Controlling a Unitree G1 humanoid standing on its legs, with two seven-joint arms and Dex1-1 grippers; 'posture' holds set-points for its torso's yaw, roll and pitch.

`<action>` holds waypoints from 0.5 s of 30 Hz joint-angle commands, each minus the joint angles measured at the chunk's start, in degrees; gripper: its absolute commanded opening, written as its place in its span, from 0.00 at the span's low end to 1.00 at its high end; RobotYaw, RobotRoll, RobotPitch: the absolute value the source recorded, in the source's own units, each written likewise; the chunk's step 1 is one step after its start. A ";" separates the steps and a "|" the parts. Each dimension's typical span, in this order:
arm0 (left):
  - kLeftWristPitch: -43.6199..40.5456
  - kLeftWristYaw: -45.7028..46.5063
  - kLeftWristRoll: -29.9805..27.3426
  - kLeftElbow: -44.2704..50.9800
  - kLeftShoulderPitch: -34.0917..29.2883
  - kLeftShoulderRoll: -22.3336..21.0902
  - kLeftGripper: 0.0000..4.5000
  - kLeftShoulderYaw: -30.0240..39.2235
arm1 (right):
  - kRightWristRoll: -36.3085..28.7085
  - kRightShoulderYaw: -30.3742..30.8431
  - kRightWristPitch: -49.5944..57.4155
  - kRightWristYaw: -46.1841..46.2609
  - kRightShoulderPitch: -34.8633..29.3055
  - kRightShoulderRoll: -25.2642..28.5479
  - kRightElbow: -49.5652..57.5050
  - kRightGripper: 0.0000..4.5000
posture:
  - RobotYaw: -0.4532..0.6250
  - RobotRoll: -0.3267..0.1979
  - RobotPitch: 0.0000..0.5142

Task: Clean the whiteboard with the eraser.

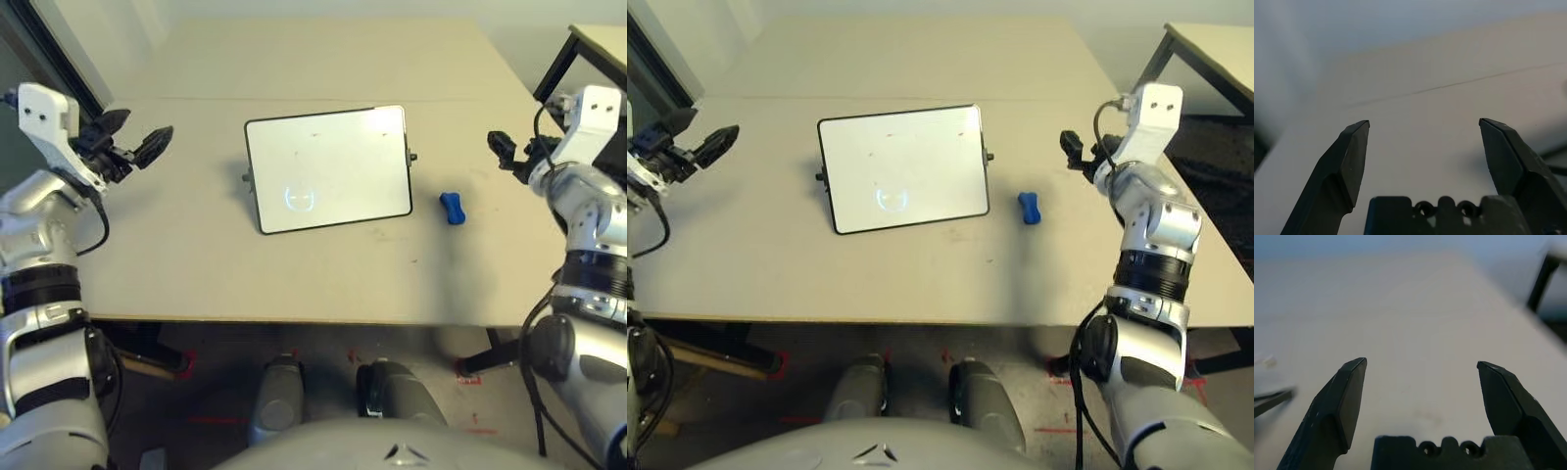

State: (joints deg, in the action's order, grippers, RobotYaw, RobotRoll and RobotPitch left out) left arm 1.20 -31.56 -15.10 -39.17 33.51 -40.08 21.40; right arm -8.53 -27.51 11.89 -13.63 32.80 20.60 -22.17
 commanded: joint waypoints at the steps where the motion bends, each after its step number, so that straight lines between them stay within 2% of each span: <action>1: 4.55 10.15 3.51 -5.81 0.61 2.68 1.00 0.20 | 1.77 -0.49 -13.40 6.57 -1.04 -1.14 -6.04 1.00 | 0.69 0.62 0.11; 7: 10.08 16.38 3.95 -11.54 2.02 5.18 1.00 0.36 | 1.42 1.84 -23.19 8.33 -0.62 -1.57 -16.36 1.00 | 0.68 0.62 0.10; 15: 11.18 19.25 4.04 -15.19 4.24 4.89 1.00 0.21 | -2.33 2.04 -24.68 6.17 -0.13 -0.68 -21.91 1.00 | 0.69 0.62 0.11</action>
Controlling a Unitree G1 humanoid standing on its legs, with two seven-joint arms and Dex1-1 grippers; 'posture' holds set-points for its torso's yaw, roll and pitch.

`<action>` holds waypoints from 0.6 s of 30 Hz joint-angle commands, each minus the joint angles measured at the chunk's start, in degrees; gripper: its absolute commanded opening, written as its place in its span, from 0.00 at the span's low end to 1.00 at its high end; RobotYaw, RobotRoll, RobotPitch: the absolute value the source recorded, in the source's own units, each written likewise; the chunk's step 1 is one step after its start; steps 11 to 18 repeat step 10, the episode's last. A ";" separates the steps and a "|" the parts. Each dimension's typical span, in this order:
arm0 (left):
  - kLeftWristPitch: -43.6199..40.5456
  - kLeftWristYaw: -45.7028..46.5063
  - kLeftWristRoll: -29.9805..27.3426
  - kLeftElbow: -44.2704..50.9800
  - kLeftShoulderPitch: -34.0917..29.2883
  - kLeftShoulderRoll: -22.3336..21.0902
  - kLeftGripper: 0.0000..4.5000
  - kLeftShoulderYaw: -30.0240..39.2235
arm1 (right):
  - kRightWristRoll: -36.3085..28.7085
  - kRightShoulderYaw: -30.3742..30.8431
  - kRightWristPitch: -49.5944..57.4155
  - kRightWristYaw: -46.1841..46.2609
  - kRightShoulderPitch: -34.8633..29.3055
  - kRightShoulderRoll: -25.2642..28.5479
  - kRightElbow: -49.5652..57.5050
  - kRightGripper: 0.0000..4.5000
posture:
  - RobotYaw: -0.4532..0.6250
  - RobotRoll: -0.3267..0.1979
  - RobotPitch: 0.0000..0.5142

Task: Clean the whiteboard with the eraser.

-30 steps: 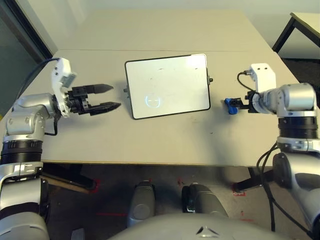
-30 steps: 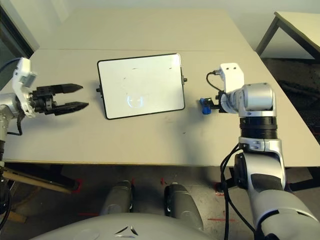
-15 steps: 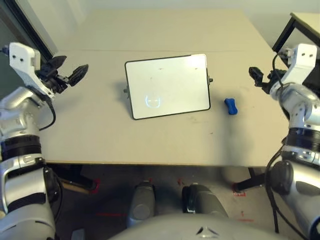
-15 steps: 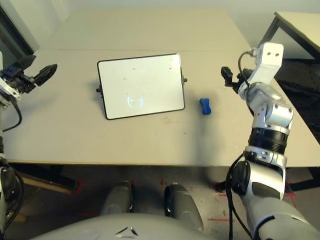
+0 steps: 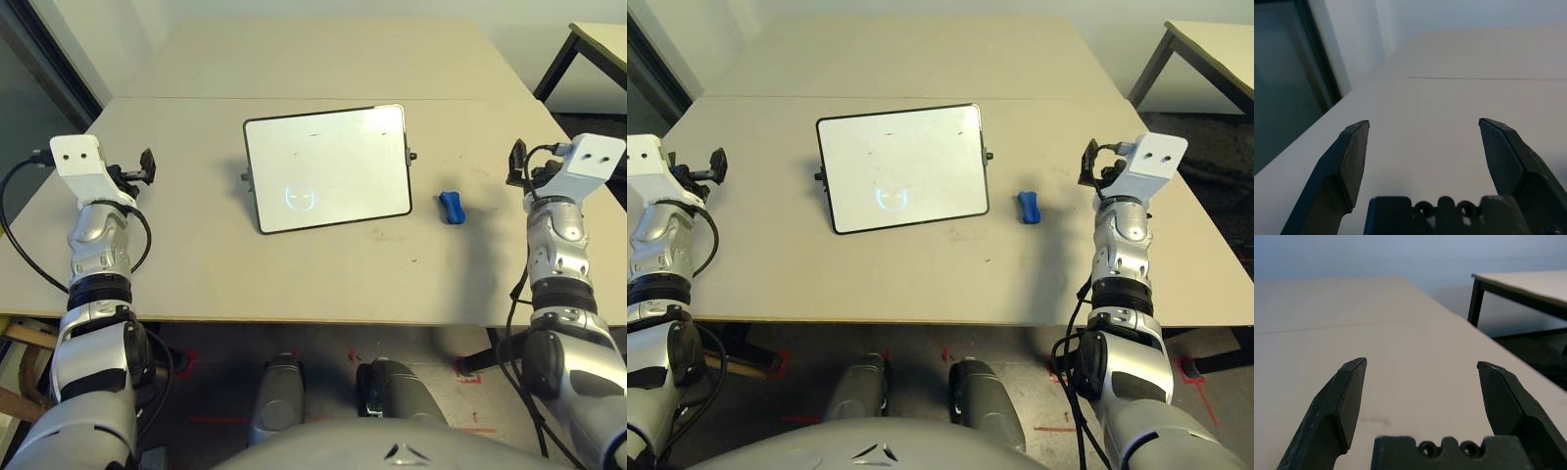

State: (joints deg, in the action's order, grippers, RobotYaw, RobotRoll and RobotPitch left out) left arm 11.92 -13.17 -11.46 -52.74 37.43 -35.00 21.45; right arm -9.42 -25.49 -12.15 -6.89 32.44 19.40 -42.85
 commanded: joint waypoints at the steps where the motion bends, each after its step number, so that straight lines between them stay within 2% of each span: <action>1: 0.36 0.87 0.30 -1.72 0.32 -0.16 1.00 0.14 | -1.77 0.26 -0.54 -1.20 0.18 0.42 -1.22 1.00 | 0.68 0.62 0.11; 10: 1.19 4.95 0.93 -0.90 -1.82 -0.20 1.00 0.43 | -2.37 1.77 0.75 -1.94 -0.70 -0.18 -0.57 1.00 | 0.67 0.62 0.12; 18: 1.19 4.95 0.93 -0.90 -1.82 -0.20 1.00 0.43 | -2.37 1.77 0.75 -1.94 -0.70 -0.18 -0.57 1.00 | 0.67 0.62 0.12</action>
